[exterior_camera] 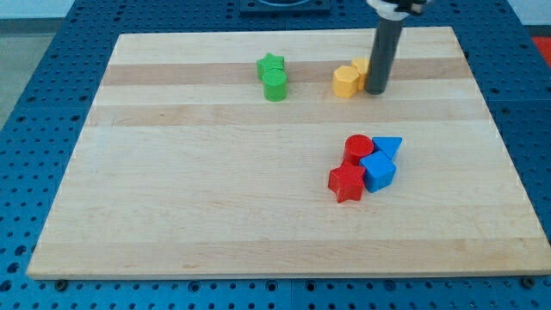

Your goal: Push the yellow heart towards the yellow hexagon

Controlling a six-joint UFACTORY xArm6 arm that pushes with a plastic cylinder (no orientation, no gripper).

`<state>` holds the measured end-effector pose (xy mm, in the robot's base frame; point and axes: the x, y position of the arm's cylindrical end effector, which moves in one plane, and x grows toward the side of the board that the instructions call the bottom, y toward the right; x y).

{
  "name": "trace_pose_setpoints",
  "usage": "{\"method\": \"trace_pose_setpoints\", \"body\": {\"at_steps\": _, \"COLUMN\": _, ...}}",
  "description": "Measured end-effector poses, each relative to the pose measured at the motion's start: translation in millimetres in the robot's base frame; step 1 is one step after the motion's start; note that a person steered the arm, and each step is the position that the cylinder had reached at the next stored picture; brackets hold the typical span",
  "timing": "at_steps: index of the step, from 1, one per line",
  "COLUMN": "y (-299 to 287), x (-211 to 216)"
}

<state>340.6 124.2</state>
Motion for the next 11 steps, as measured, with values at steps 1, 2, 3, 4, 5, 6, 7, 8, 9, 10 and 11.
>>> {"method": "trace_pose_setpoints", "body": {"at_steps": 1, "y": -39, "x": 0}}
{"method": "trace_pose_setpoints", "body": {"at_steps": 2, "y": -59, "x": 1}}
{"method": "trace_pose_setpoints", "body": {"at_steps": 3, "y": -49, "x": 2}}
{"method": "trace_pose_setpoints", "body": {"at_steps": 4, "y": -25, "x": 19}}
{"method": "trace_pose_setpoints", "body": {"at_steps": 5, "y": -16, "x": 40}}
{"method": "trace_pose_setpoints", "body": {"at_steps": 6, "y": 10, "x": 48}}
{"method": "trace_pose_setpoints", "body": {"at_steps": 7, "y": 45, "x": 32}}
{"method": "trace_pose_setpoints", "body": {"at_steps": 8, "y": 61, "x": 32}}
{"method": "trace_pose_setpoints", "body": {"at_steps": 9, "y": 66, "x": 14}}
{"method": "trace_pose_setpoints", "body": {"at_steps": 10, "y": 44, "x": -17}}
{"method": "trace_pose_setpoints", "body": {"at_steps": 11, "y": 15, "x": -22}}
